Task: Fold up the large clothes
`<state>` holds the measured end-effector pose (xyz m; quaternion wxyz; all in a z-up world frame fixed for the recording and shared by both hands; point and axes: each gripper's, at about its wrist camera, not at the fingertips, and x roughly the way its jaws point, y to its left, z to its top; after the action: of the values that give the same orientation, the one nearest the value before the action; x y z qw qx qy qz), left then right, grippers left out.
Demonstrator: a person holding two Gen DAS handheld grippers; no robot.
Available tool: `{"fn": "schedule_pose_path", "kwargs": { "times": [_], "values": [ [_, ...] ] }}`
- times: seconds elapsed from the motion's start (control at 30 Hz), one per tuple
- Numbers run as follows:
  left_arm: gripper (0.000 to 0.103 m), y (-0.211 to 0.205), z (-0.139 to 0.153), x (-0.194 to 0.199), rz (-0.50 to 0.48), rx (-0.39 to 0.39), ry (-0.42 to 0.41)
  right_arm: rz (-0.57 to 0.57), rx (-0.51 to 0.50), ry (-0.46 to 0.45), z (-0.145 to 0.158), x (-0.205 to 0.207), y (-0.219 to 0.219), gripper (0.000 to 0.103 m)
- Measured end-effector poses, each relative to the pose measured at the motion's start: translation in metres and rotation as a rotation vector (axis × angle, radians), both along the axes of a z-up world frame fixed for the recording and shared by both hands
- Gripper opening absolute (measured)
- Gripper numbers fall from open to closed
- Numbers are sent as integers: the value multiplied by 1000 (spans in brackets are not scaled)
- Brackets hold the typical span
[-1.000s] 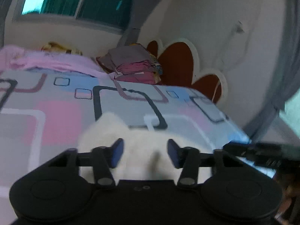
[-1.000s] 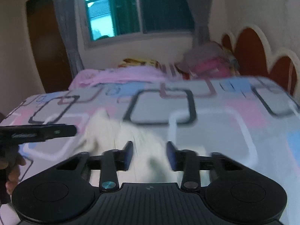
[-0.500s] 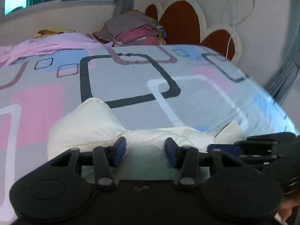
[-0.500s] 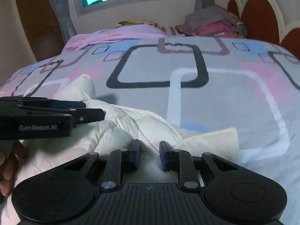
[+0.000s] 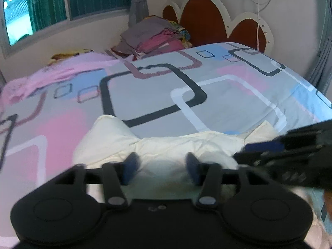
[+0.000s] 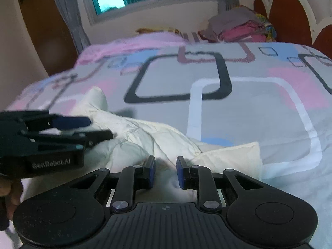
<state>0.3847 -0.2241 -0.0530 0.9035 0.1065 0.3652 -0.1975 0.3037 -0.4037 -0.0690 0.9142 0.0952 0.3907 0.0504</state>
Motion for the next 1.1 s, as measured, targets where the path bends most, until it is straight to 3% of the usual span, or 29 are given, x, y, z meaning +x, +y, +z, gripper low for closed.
{"fn": "schedule_pose_path", "kwargs": {
  "times": [0.03,0.07,0.1,0.13,0.2,0.3,0.43,0.67,0.77,0.97,1.0,1.03,1.1],
  "values": [
    [95,1,4,-5,16,20,-23,-3,11,-14,6,-6,-4,24],
    [96,4,8,-12,24,34,-48,-10,22,-22,11,-11,-8,30],
    [96,7,11,-16,18,34,-53,-24,35,-33,16,-18,-14,66],
    [96,12,13,-21,13,30,-45,-47,46,-63,22,-28,-21,93],
    [97,27,16,-33,24,12,-30,-48,96,-93,28,-46,-39,93],
    [97,58,15,-48,53,-58,16,-90,201,-50,22,-72,-75,92],
    [96,101,5,-69,137,-157,43,-152,400,42,-6,-102,-119,90],
    [96,138,-25,-78,223,-402,195,-198,646,161,-55,-123,-138,90],
    [96,149,-38,-76,258,-514,264,-212,707,183,-66,-126,-139,90],
    [96,153,-57,-68,261,-631,327,-204,710,178,-67,-122,-129,90],
    [96,151,-58,-67,250,-639,332,-192,716,185,-67,-118,-124,82],
    [97,147,-58,-65,235,-646,341,-184,736,203,-71,-117,-118,67],
    [98,135,-59,-60,205,-635,357,-172,759,220,-76,-111,-105,67]
  ]
}}
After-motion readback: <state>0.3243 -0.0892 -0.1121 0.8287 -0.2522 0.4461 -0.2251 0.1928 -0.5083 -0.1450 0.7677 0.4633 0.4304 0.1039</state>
